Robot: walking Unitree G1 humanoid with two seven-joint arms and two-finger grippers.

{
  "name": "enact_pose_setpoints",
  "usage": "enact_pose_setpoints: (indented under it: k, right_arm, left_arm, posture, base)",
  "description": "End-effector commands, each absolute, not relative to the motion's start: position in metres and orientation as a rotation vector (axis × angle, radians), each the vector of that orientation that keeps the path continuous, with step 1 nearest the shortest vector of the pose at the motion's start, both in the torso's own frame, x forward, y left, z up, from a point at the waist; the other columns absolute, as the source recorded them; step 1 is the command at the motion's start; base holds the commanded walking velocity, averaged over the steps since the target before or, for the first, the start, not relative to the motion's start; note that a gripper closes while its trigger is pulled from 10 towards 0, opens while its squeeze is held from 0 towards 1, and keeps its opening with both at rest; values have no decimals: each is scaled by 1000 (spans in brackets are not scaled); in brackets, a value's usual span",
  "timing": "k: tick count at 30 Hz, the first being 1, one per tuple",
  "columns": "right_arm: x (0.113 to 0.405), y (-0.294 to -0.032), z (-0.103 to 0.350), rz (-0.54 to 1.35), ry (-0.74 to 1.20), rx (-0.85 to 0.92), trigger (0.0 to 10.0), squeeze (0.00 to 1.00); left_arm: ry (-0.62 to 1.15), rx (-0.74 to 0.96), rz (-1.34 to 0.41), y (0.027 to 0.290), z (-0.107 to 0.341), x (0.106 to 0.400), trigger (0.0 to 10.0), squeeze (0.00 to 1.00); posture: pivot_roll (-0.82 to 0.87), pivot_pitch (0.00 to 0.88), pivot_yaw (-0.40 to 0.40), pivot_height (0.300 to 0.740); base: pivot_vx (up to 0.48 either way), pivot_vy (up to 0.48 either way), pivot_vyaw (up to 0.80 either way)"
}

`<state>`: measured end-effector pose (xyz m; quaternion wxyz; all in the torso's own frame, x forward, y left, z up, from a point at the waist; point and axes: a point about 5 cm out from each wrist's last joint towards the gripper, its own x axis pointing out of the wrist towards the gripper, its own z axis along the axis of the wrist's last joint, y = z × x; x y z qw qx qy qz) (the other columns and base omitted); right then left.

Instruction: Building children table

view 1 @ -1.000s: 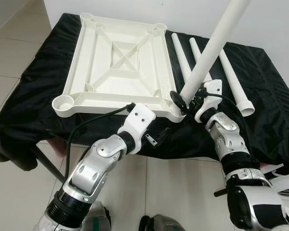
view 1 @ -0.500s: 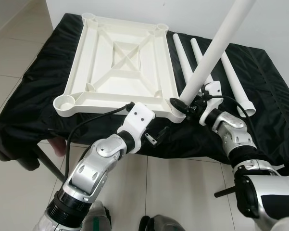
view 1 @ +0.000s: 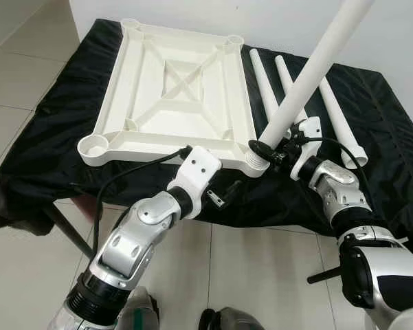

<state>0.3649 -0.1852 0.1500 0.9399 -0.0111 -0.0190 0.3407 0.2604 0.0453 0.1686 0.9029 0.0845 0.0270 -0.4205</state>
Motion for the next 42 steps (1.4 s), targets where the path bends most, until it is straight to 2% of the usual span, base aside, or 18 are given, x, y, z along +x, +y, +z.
enact_pose_setpoints:
  k: [1, 12, 14, 21, 33, 42]
  right_arm:
    - [362, -188, 142, 644, -36, 32, 10000, 0]
    - [361, -172, 138, 521, -80, 74, 10000, 0]
    - [361, -167, 138, 437, -107, 75, 10000, 0]
    - [359, -162, 138, 330, -141, 116, 10000, 0]
    - [344, -138, 129, -75, -115, 167, 10000, 0]
    - [339, -128, 131, -99, -125, 165, 10000, 0]
  left_arm:
    - [56, 174, -895, 42, 170, 258, 10000, 0]
    - [59, 175, -898, 42, 169, 256, 10000, 0]
    - [59, 176, -902, 42, 169, 256, 10000, 0]
    - [58, 176, -904, 41, 168, 256, 10000, 0]
    - [59, 173, -908, 40, 168, 255, 10000, 0]
    - [58, 176, -911, 39, 168, 255, 10000, 0]
  posture:
    - [130, 75, -116, 740]
    - [129, 72, -116, 740]
    - [129, 69, -117, 740]
    - [132, 65, -124, 740]
    - [135, 55, -129, 740]
    - [137, 47, -129, 740]
  base:
    - [0, 0, 0]
    - [0, 0, 0]
    - [0, 0, 0]
    - [0, 0, 0]
    - [0, 0, 0]
    - [0, 0, 0]
